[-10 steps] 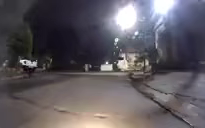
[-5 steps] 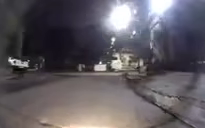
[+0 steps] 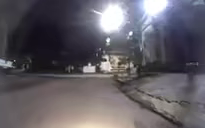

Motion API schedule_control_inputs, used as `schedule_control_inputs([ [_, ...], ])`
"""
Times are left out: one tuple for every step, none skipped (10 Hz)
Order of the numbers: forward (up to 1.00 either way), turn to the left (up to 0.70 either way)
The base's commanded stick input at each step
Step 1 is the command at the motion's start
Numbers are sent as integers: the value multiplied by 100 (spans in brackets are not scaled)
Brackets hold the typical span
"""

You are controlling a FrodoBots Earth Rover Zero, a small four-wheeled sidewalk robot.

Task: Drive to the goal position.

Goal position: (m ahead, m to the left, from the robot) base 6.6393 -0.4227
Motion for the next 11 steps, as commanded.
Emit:
schedule_control_inputs([
  [70,0],
  [70,0],
  [70,0],
  [70,0],
  [70,0],
  [70,0],
  [70,0],
  [70,0],
  [70,0],
  [70,0],
  [70,0],
])
